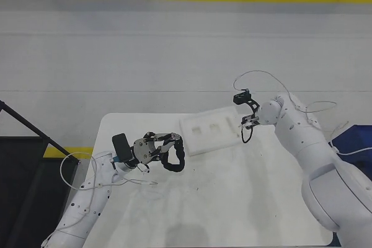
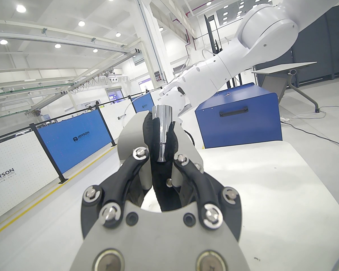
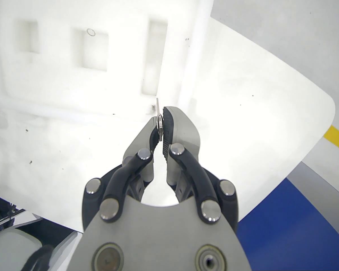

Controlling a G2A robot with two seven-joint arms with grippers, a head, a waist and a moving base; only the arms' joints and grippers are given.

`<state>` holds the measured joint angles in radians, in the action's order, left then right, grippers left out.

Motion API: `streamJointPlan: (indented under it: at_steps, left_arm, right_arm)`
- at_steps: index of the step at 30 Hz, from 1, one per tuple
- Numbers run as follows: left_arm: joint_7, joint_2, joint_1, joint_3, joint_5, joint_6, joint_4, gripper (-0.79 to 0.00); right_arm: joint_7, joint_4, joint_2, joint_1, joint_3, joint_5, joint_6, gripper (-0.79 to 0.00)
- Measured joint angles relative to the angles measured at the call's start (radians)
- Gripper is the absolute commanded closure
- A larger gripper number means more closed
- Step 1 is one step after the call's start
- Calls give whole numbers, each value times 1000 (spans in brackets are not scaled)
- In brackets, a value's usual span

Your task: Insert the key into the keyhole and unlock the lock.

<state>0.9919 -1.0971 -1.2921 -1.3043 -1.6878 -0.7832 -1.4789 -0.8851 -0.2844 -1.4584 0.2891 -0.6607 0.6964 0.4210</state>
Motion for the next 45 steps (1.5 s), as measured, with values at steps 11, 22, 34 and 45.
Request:
streamJointPlan:
  at_steps: [11, 22, 34, 45]
  left_arm:
    - [0, 0, 0, 0, 0, 0, 0, 0]
    - [0, 0, 0, 0, 0, 0, 0, 0]
    - [0, 0, 0, 0, 0, 0, 0, 0]
    - [0, 0, 0, 0, 0, 0, 0, 0]
  right_arm:
    - [-28, -72, 67, -21, -82, -74, 154, 0]
    - [-137, -398, 194, 96, -245, -158, 205, 0]
    - [-343, -1090, 351, 469, -569, -148, 43, 0]
    - [-351, -1342, 405, 628, -774, -379, 158, 0]
